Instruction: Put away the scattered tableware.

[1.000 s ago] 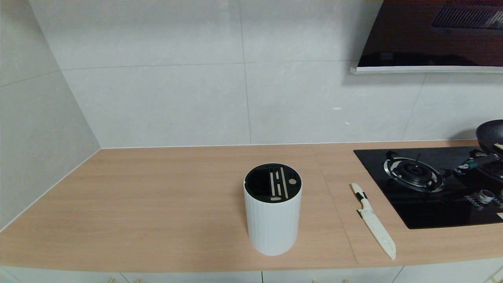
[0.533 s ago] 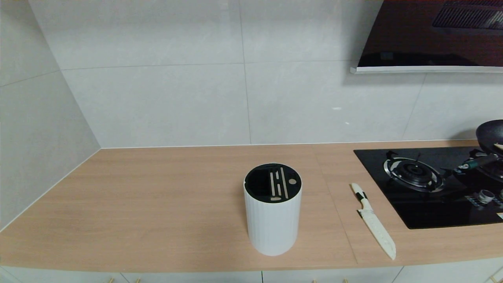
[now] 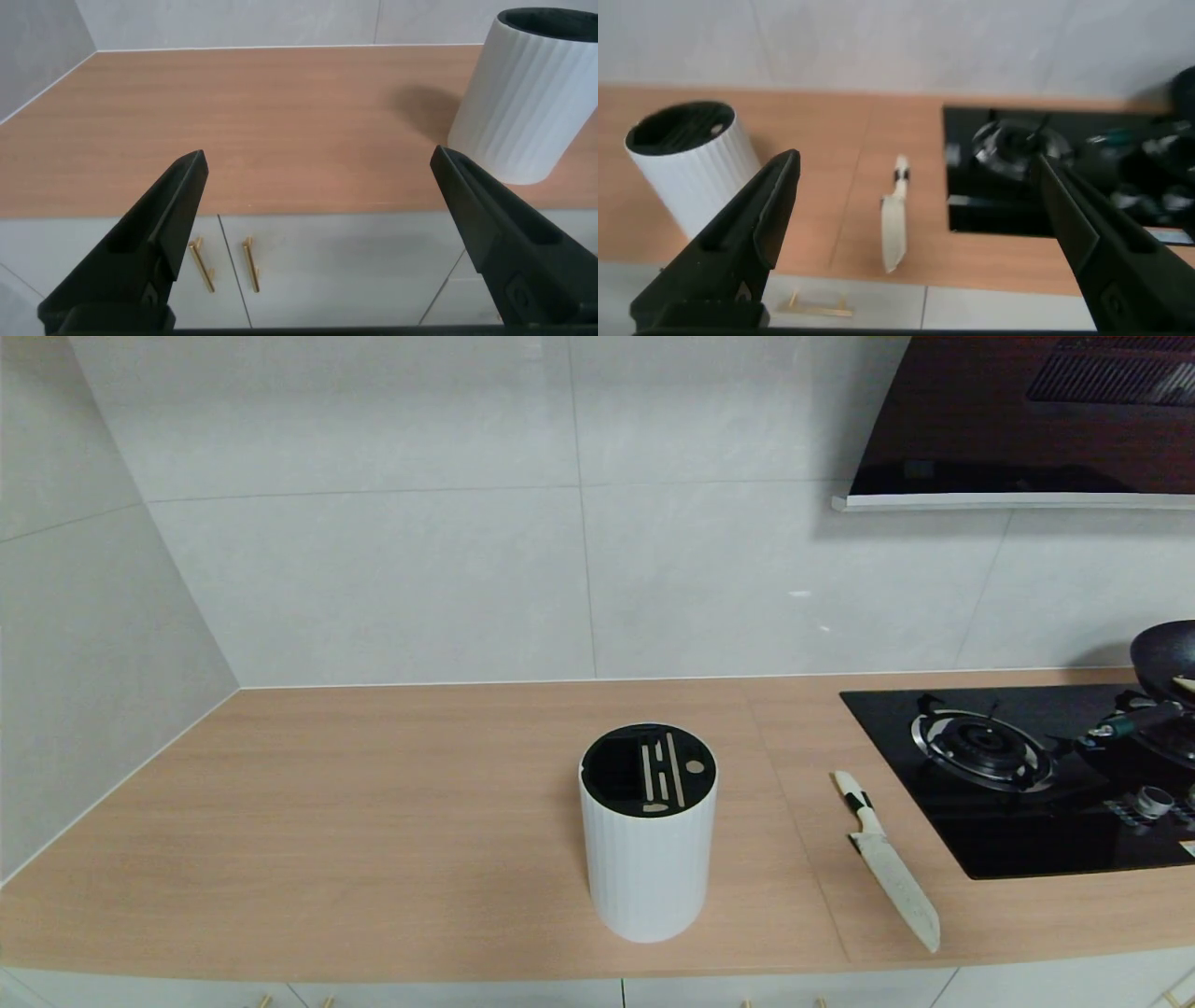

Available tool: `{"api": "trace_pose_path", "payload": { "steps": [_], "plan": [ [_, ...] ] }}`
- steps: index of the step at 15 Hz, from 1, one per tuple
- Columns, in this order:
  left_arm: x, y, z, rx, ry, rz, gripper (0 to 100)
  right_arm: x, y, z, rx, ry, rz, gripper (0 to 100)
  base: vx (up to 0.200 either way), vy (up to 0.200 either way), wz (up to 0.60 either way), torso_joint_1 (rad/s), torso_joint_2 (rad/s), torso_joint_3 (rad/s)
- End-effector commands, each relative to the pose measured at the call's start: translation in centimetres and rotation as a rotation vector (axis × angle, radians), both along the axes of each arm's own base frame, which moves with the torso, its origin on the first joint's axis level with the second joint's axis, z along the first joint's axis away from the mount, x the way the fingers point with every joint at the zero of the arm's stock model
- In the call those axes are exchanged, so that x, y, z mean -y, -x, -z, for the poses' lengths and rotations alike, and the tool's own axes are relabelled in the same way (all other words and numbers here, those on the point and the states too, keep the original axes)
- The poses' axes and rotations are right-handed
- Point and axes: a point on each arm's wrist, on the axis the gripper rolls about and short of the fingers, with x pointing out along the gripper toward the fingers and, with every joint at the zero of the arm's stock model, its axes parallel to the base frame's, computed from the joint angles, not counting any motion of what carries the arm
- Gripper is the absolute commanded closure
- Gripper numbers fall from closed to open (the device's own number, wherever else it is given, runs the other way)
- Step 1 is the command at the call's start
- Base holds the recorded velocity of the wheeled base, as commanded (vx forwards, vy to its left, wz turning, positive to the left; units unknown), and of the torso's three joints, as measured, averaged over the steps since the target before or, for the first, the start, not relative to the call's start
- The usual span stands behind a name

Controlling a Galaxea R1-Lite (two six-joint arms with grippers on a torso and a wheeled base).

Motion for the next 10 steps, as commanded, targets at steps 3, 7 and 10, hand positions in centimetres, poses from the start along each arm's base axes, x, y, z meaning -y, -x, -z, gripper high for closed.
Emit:
{"api": "trace_pose_path", "payload": {
  "steps": [3,7,10],
  "plan": [
    [0.0,0.0,0.0,0.0,0.0,-0.001,0,-2.4,-14.8,3.5,-0.335,0.022,-0.088,0,0.0,0.0,0.0,0.0,0.0,0.0],
    [0.0,0.0,0.0,0.002,0.0,-0.001,0,-3.2,-20.4,9.7,-0.516,0.037,-0.085,0,0.0,0.0,0.0,0.0,0.0,0.0],
    [0.0,0.0,0.0,0.0,0.0,-0.001,0,-3.6,-23.6,14.4,-0.577,0.066,-0.079,0,0.0,0.0,0.0,0.0,0.0,0.0]
  ]
}}
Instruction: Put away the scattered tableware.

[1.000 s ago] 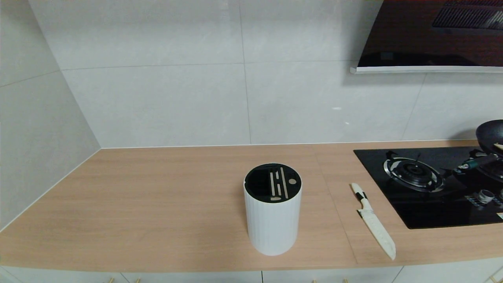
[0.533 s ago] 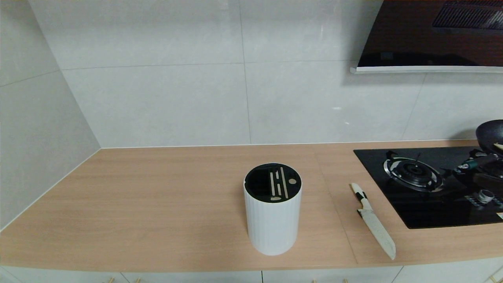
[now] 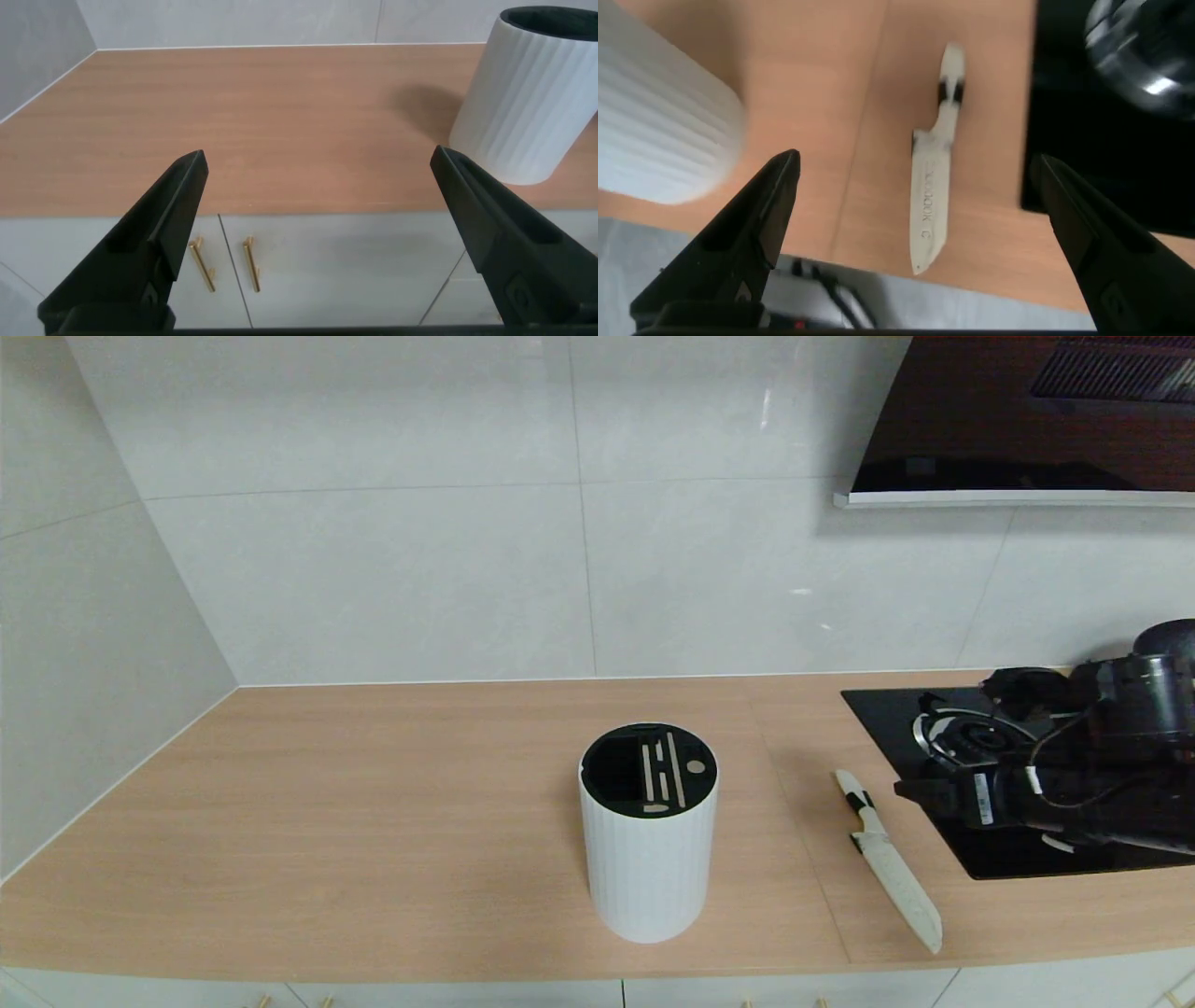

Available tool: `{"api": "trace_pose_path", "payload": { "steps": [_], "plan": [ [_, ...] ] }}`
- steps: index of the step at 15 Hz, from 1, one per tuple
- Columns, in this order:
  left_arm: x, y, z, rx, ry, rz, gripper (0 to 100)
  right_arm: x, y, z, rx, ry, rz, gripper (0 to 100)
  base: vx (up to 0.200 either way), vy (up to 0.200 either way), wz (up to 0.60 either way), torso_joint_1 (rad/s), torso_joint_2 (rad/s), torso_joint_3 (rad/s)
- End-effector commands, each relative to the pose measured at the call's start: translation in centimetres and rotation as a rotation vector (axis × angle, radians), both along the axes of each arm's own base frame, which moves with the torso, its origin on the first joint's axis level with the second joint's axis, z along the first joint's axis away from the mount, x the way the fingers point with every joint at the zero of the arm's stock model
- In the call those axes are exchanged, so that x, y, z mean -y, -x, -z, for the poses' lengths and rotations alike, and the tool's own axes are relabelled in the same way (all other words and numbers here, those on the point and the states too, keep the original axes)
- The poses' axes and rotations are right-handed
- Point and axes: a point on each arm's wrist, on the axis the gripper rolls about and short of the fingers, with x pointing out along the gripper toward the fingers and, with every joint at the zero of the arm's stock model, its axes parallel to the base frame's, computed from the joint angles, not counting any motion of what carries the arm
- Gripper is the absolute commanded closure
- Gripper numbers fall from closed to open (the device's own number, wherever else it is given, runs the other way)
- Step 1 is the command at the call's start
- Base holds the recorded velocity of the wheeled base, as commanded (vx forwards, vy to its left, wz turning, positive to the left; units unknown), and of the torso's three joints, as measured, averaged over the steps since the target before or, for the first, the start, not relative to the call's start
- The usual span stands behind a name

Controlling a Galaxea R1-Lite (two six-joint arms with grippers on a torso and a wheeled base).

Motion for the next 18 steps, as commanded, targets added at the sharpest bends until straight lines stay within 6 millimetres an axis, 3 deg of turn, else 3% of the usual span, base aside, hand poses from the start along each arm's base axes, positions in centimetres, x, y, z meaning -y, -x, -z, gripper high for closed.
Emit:
{"api": "trace_pose_path", "payload": {
  "steps": [1,5,9,18],
  "plan": [
    [0.0,0.0,0.0,0.0,0.001,0.0,0,-0.5,-3.5,6.5,-0.129,0.041,0.01,0,0.0,0.0,0.0,0.0,0.0,0.0],
    [0.0,0.0,0.0,0.0,0.001,0.0,0,-1.0,-5.1,11.1,-0.182,0.072,0.019,0,0.0,0.0,0.0,0.0,0.0,0.0],
    [0.0,0.0,0.0,0.0,0.001,0.0,0,-1.1,-6.1,13.7,-0.169,0.08,0.033,0,0.0,0.0,0.0,0.0,0.0,0.0],
    [0.0,0.0,0.0,0.0,0.002,0.0,0,-1.1,-6.9,15.0,-0.112,0.093,0.074,0,0.0,0.0,0.0,0.0,0.0,0.0]
  ]
}}
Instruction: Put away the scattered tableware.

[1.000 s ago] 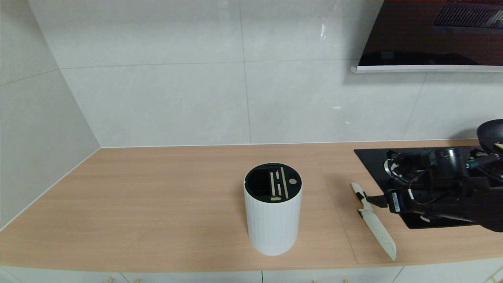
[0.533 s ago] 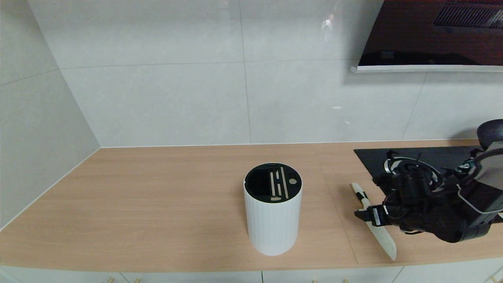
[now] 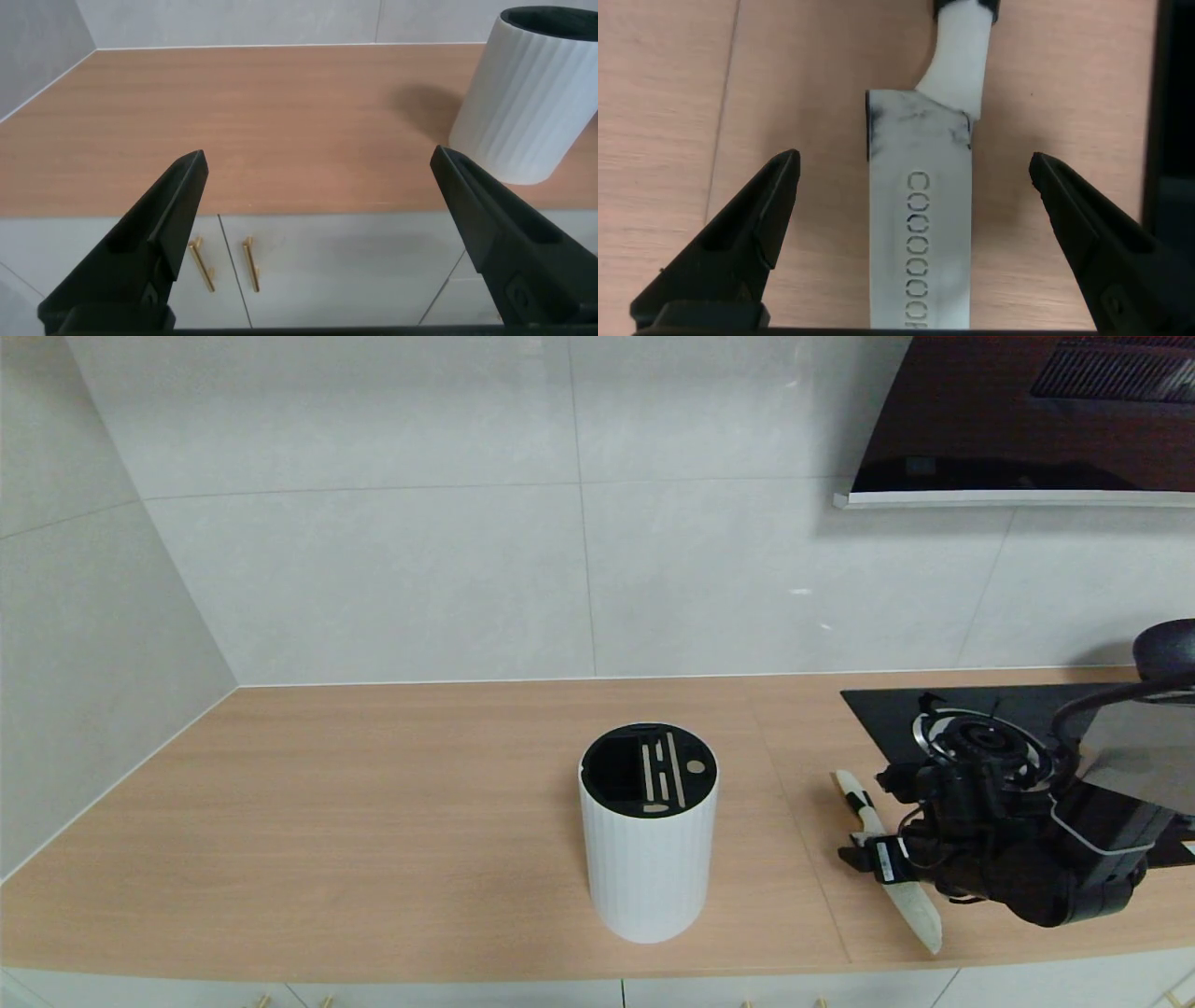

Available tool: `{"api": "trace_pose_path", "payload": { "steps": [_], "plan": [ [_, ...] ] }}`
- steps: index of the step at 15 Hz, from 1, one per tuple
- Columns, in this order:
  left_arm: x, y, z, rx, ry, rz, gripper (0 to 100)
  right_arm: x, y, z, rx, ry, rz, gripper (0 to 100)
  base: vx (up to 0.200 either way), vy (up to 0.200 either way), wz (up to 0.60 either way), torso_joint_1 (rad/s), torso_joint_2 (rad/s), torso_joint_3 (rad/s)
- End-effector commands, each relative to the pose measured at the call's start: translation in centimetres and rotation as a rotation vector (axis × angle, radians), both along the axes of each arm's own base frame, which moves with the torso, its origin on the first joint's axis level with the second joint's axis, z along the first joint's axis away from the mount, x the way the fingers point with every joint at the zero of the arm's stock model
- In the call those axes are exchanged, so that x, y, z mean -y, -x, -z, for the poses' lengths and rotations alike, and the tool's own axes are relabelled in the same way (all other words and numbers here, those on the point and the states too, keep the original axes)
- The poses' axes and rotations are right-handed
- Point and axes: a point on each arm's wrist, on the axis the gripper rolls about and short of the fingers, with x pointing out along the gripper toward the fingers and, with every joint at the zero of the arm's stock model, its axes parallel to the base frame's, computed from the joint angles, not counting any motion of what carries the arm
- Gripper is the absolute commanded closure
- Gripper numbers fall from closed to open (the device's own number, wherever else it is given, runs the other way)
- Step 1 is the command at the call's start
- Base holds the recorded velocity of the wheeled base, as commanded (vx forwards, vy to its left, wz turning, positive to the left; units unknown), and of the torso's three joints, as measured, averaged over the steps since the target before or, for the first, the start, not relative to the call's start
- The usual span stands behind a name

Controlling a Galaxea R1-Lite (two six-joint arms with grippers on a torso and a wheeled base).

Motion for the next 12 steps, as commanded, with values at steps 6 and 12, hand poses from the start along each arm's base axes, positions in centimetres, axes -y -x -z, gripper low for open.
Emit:
{"api": "trace_pose_path", "payload": {
  "steps": [6,12],
  "plan": [
    [0.0,0.0,0.0,0.0,0.0,0.0,0,0.0,0.0,0.7,-0.016,0.003,0.001,100,0.0,0.0,0.0,0.0,0.0,0.0],
    [0.0,0.0,0.0,0.0,0.0,0.0,0,0.0,0.0,1.2,-0.028,0.005,0.001,100,0.0,0.0,0.0,0.0,0.0,0.0]
  ]
}}
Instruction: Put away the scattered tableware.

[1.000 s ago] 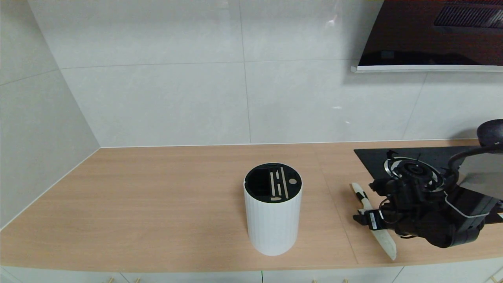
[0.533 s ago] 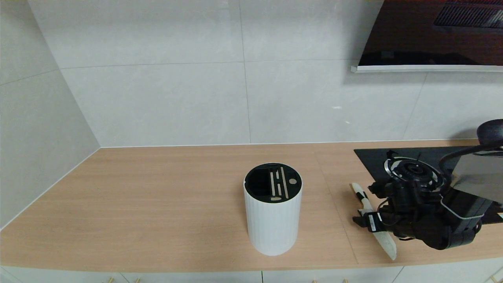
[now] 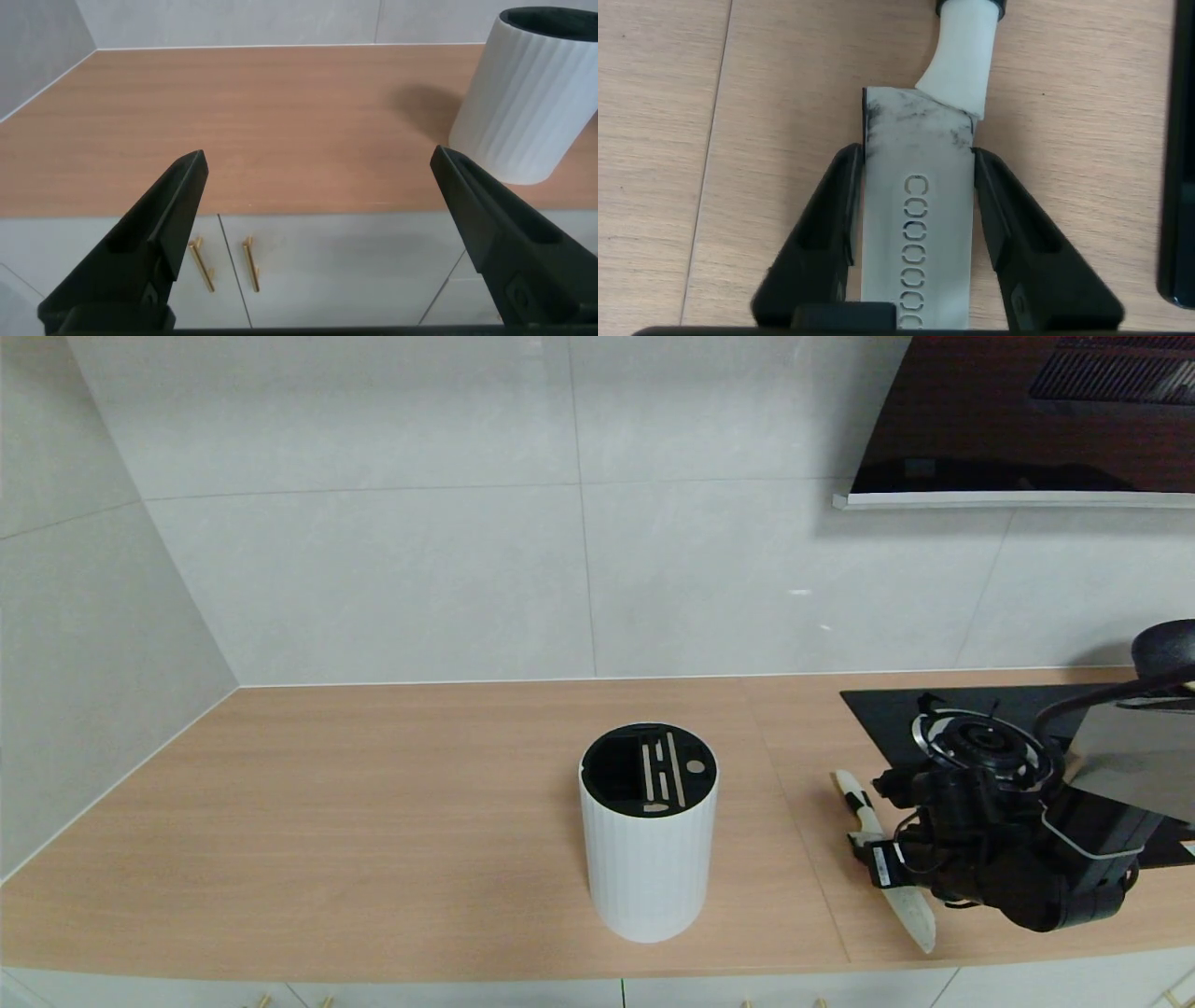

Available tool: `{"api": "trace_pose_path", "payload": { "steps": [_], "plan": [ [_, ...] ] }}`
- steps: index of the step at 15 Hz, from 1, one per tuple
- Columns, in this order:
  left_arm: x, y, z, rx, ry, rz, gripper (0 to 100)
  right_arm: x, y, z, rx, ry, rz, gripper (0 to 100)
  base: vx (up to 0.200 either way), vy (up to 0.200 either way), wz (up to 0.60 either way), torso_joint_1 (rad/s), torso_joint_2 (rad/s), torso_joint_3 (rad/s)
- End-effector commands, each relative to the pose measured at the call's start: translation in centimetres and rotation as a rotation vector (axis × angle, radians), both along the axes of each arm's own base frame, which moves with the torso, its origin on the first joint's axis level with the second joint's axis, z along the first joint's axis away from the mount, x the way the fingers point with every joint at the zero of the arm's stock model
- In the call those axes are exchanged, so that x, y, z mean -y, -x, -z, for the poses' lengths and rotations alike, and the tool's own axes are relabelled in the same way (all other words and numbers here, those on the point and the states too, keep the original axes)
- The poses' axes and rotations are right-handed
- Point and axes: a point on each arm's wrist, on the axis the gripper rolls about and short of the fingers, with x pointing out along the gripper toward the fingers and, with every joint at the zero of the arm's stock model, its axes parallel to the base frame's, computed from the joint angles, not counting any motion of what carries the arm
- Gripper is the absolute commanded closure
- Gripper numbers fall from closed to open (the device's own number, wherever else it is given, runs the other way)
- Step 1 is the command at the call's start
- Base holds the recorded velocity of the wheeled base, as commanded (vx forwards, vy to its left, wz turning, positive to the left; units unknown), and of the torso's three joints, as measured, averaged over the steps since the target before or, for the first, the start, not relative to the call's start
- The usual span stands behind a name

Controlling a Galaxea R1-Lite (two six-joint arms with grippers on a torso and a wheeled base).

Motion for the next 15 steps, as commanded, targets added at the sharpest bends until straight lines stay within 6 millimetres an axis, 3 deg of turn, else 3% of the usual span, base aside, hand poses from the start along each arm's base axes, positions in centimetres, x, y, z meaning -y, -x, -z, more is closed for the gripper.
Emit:
{"api": "trace_pose_path", "payload": {
  "steps": [1,4,5,7,11,13,15],
  "plan": [
    [0.0,0.0,0.0,0.0,0.0,0.0,0,0.0,0.1,0.1,-0.007,0.001,-0.001,100,0.0,0.0,0.0,0.0,0.0,0.0],
    [0.0,0.0,0.0,0.0,0.0,0.0,0,0.0,0.1,-0.1,-0.004,0.001,0.001,100,0.0,0.0,0.0,0.0,0.0,0.0],
    [0.0,0.0,0.0,0.0,-0.001,0.0,0,0.0,0.2,-0.9,0.02,-0.002,0.001,100,0.0,0.0,0.0,0.0,0.0,0.0],
    [0.0,0.0,0.0,0.0,-0.004,0.001,0,0.1,1.0,-3.9,0.09,-0.015,-0.003,100,0.0,0.0,0.0,0.0,0.0,0.0],
    [0.0,0.0,-0.3,0.02,-0.006,0.001,0,0.0,4.2,-12.1,0.308,-0.049,-0.027,100,0.0,0.0,0.0,0.0,0.0,0.0],
    [0.2,1.0,-4.2,0.161,-0.01,0.108,0,-0.8,6.5,-16.2,0.439,-0.078,-0.065,100,0.0,0.0,0.0,0.0,0.0,0.0],
    [0.5,0.6,-8.9,0.101,-0.011,0.253,0,-2.0,8.0,-19.0,0.529,-0.106,-0.118,100,0.0,0.0,0.0,0.0,0.0,0.0]
  ]
}}
